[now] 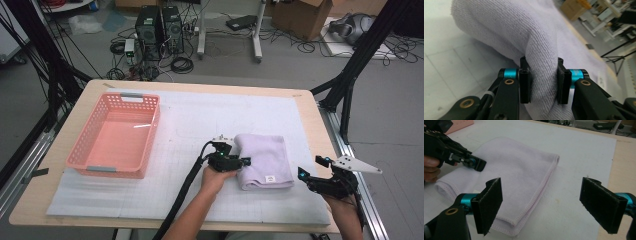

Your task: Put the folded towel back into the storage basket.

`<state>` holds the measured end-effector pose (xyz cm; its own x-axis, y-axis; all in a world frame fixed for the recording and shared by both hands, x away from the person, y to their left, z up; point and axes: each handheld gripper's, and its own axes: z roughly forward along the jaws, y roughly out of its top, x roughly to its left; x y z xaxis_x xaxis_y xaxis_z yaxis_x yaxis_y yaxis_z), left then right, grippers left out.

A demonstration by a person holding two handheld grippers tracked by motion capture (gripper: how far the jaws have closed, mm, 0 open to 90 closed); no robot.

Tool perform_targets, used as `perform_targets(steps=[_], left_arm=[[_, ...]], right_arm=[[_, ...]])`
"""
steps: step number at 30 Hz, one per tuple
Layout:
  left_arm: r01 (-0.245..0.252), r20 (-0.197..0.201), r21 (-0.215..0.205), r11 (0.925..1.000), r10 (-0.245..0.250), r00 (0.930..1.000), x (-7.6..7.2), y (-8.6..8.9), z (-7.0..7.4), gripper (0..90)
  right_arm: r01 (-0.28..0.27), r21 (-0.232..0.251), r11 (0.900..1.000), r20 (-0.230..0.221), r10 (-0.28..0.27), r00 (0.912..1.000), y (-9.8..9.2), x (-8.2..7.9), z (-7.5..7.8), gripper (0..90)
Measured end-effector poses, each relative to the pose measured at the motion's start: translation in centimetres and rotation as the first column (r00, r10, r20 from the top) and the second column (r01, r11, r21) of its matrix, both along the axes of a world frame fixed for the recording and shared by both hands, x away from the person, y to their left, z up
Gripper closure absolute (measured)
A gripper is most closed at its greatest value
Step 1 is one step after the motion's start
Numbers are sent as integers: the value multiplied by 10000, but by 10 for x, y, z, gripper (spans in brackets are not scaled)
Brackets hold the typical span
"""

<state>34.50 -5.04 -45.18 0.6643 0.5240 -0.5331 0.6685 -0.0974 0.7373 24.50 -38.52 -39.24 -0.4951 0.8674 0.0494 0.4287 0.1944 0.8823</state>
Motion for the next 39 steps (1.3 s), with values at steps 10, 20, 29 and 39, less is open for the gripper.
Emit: perform_targets(steps=[10, 20, 29, 39], left_arm=[[841, 1814, -71, 9964, -815, 9800, -3, 37, 28, 711], [1672, 3737, 353, 9853, -1681, 9122, -17, 83, 50, 712], [1925, 3856, 461, 9802, -1953, 9017, -22, 124, 73, 718], [2038, 4544, 270, 9786, -1936, 8695, -23, 163, 94, 722]], right_arm=[[-7, 20, 10000, 35, 7, 10000, 0, 0, 0, 171], [-79, -40, 10000, 0, 79, 10000, 3, 1, -1, 171], [-108, -28, 9999, -73, 108, 9999, 5, 2, -2, 171], [-150, -74, 9999, -116, 149, 9998, 7, 2, -3, 171]])
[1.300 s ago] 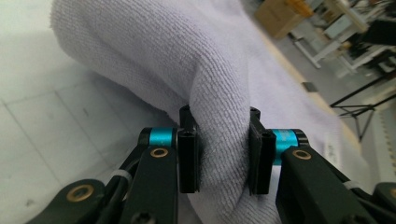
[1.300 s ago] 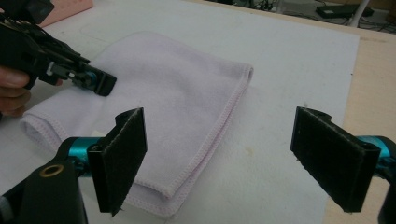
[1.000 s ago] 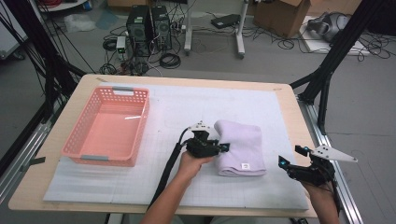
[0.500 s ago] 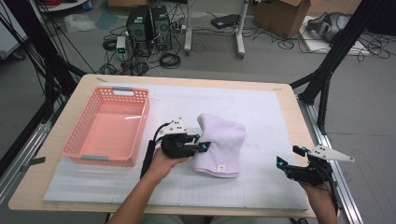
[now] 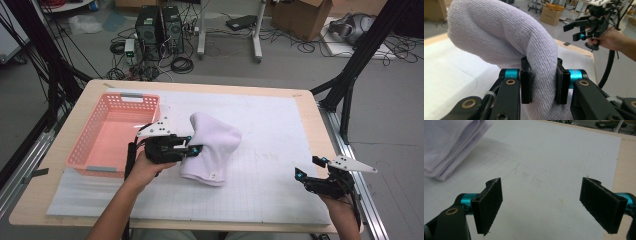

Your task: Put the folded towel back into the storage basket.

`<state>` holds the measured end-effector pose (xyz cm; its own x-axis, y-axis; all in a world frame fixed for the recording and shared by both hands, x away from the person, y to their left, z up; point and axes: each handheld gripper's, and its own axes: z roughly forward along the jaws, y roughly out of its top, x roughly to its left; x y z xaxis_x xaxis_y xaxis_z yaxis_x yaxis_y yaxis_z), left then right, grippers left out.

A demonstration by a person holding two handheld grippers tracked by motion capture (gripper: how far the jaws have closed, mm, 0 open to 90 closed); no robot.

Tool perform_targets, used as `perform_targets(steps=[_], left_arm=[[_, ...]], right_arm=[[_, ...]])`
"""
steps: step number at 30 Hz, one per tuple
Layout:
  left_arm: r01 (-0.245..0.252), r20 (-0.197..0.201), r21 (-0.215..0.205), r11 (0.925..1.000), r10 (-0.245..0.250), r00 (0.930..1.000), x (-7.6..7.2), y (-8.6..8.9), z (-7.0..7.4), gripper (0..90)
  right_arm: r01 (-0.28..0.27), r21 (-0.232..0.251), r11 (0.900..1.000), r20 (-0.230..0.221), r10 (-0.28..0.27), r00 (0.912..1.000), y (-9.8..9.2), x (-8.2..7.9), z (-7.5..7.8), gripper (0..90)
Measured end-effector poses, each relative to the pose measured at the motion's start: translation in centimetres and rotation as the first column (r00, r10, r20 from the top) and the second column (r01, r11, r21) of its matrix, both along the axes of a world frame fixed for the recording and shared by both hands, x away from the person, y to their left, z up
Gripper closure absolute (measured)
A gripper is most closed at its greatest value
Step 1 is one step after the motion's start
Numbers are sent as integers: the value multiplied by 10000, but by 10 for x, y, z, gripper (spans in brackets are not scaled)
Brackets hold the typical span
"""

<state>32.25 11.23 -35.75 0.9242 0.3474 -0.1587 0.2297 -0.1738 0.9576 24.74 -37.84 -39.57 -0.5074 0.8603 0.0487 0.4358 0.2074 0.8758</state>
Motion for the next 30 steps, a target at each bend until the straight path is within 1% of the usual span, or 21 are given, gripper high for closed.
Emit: perform_targets(steps=[3, 6, 10, 11, 13, 14, 15, 16, 17, 18, 19, 20, 22, 24, 26, 27, 28, 29, 30], left_arm=[[71, 151, -218, 9997, -68, 9999, 0, 11, 3, 722], [106, 290, -325, 9994, -97, 9995, 0, 21, 7, 722], [179, 518, -533, 9984, -151, 9985, 0, 39, 16, 724], [179, 518, -533, 9984, -151, 9985, 0, 39, 16, 724], [174, 676, -564, 9983, -136, 9976, 0, 49, 20, 724], [153, 821, -571, 9983, -106, 9966, 1, 60, 25, 724], [136, 884, -595, 9981, -83, 9960, 1, 65, 27, 724], [136, 884, -595, 9981, -83, 9960, 1, 65, 27, 725], [102, 916, -631, 9980, -44, 9958, 1, 71, 29, 724], [64, 1028, -676, 9977, 6, 9947, 2, 82, 33, 725], [64, 1028, -676, 9977, 6, 9947, 2, 82, 33, 725], [30, 1123, -781, 9969, 58, 9937, 3, 93, 35, 725], [65, 1189, -947, 9955, 48, 9929, 3, 104, 38, 725], [37, 1192, -1073, 9942, 92, 9928, 4, 113, 41, 725], [-70, 1142, -1056, 9944, 191, 9933, 6, 123, 43, 725], [-70, 1142, -1056, 9944, 191, 9933, 6, 123, 43, 725], [-140, 1038, -1178, 9929, 264, 9942, 8, 132, 46, 725], [-140, 1038, -1178, 9929, 264, 9942, 8, 132, 46, 725], [-188, 975, -1252, 9920, 312, 9947, 10, 143, 47, 725]], right_arm=[[-54, -15, 10000, 71, 54, 10000, 1, 0, 0, 171], [-55, -15, 10000, 53, 55, 10000, 2, 0, 0, 171], [-48, -18, 10000, 50, 48, 10000, 2, 1, 0, 171], [-64, -26, 10000, 54, 64, 10000, 2, 1, 0, 171], [-56, 20, 10000, 1, 56, 10000, 2, 0, 0, 171], [-68, 10, 10000, 25, 68, 10000, 3, 1, 1, 171], [-83, -17, 10000, 32, 83, 10000, 3, 1, 1, 171], [-83, -17, 10000, 32, 83, 10000, 3, 1, 1, 171], [-120, -68, 9999, 75, 120, 9999, 4, 1, 0, 171], [-116, -65, 9999, 38, 116, 9999, 5, 1, 0, 171], [-147, -55, 9999, 8, 147, 9999, 6, 2, -1, 171], [-134, -75, 9999, 7, 134, 9999, 6, 2, -1, 171], [-167, -99, 9998, 38, 167, 9999, 7, 3, -1, 171], [-150, -77, 9999, 47, 150, 9999, 7, 3, 0, 171], [-126, -57, 9999, 77, 126, 9999, 7, 3, 1, 171], [-121, -70, 9999, 81, 122, 9999, 7, 3, 1, 171], [-126, -88, 9999, 76, 127, 9999, 7, 3, 1, 171], [-117, -77, 9999, 55, 117, 9999, 8, 3, 0, 171], [-120, -77, 9999, 45, 121, 9999, 8, 3, 0, 171]])
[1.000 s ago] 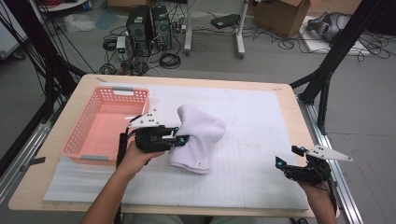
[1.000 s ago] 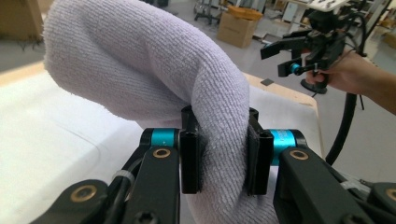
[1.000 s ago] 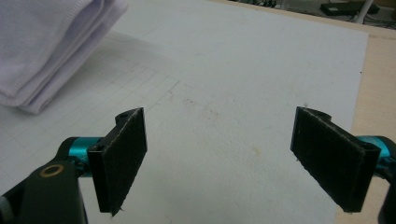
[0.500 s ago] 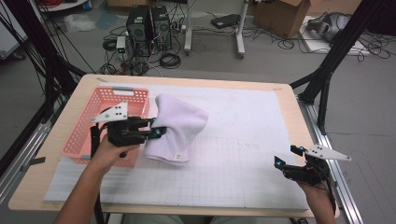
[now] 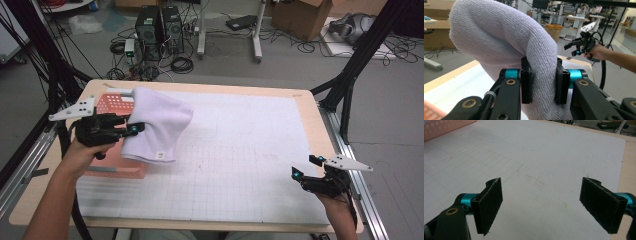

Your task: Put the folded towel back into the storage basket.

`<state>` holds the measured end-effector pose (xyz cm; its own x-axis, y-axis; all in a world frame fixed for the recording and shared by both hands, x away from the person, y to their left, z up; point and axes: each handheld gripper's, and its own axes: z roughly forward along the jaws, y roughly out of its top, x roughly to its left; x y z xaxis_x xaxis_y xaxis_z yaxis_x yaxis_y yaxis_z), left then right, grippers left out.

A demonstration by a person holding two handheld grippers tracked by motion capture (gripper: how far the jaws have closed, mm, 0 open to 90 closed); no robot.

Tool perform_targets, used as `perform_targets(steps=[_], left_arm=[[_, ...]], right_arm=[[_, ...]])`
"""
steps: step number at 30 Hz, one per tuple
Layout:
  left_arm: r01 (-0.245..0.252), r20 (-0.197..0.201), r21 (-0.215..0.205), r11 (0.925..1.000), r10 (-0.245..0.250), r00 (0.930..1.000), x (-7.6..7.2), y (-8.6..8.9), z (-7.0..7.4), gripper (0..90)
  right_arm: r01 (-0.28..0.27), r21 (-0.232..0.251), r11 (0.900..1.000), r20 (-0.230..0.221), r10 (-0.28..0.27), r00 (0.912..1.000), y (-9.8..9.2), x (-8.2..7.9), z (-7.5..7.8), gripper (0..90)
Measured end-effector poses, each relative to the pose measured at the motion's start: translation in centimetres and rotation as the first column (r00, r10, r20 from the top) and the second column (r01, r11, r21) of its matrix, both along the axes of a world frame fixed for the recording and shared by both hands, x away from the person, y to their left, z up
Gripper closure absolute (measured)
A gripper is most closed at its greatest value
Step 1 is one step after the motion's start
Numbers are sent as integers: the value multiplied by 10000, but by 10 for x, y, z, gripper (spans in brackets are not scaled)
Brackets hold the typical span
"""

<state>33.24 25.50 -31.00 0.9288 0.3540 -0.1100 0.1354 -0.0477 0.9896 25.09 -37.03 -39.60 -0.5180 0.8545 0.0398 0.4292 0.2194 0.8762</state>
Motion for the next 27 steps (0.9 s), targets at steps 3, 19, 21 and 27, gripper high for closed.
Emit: perform_targets(steps=[3, 19, 21, 27], left_arm=[[-77, -50, -78, 9999, 77, 10000, 2, 16, 3, 725], [-582, 83, -458, 9973, 587, 9982, 10, 91, 10, 725], [-620, 67, -484, 9969, 624, 9980, 11, 94, 11, 725], [-627, -322, -199, 9978, 620, 9976, 22, 104, 4, 725]], right_arm=[[-31, -21, 10000, -114, 31, 9999, 2, 1, -3, 171], [-306, -234, 9993, -32, 306, 9995, 17, 4, -1, 171], [-316, -234, 9992, -50, 314, 9995, 17, 4, -1, 171], [-424, -482, 9979, -210, 414, 9989, 21, 7, -3, 171]])
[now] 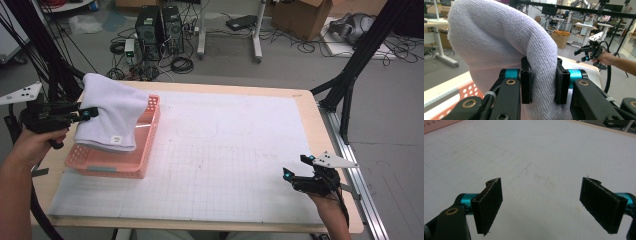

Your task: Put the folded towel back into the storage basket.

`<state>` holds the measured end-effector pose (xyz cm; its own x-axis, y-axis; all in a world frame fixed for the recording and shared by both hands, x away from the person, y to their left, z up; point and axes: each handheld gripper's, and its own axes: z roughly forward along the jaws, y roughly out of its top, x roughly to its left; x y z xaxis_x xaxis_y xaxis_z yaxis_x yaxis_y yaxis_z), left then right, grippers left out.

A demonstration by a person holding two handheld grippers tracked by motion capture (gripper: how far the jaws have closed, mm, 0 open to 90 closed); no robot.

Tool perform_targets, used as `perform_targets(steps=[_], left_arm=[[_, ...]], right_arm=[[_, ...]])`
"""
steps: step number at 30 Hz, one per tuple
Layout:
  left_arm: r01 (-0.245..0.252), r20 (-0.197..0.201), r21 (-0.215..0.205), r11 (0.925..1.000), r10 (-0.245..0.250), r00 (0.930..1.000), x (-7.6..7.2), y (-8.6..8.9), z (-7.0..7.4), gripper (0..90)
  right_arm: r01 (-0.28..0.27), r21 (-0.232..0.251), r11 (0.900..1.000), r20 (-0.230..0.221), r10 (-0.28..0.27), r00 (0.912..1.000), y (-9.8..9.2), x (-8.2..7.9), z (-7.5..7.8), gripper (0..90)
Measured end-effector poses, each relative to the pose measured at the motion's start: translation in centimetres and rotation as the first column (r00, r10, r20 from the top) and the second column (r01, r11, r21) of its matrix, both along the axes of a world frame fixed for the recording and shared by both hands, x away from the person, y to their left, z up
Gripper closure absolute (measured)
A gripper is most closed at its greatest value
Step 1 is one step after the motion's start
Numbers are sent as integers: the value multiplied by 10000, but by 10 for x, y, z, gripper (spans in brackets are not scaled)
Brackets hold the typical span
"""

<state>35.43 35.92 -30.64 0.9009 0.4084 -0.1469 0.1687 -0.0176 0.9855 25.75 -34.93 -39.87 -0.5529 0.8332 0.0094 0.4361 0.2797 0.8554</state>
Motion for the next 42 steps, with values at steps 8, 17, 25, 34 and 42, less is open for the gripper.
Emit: perform_targets(steps=[8, 17, 25, 34, 42], left_arm=[[114, -962, 87, 9999, -105, 9953, 21, -2, -38, 724], [163, -1511, -259, 9995, -200, 9883, 38, -11, -59, 721], [-452, -2114, 585, 9973, 566, 9758, 45, -8, -67, 719], [-1036, -3129, 1861, 9771, 1588, 9364, 51, -17, -71, 717], [-1625, -4319, 3791, 9110, 3295, 8396, 60, -27, -76, 709]], right_arm=[[-49, -342, 9994, -12, 49, 10000, 6, 2, 6, 171], [-91, -587, 9982, -121, 84, 9999, 16, 3, 10, 171], [-179, -737, 9971, -150, 168, 9997, 22, 4, 10, 171], [-387, -825, 9958, -183, 373, 9991, 29, 8, 9, 172], [-412, -784, 9961, -148, 402, 9991, 30, 10, 10, 172]])
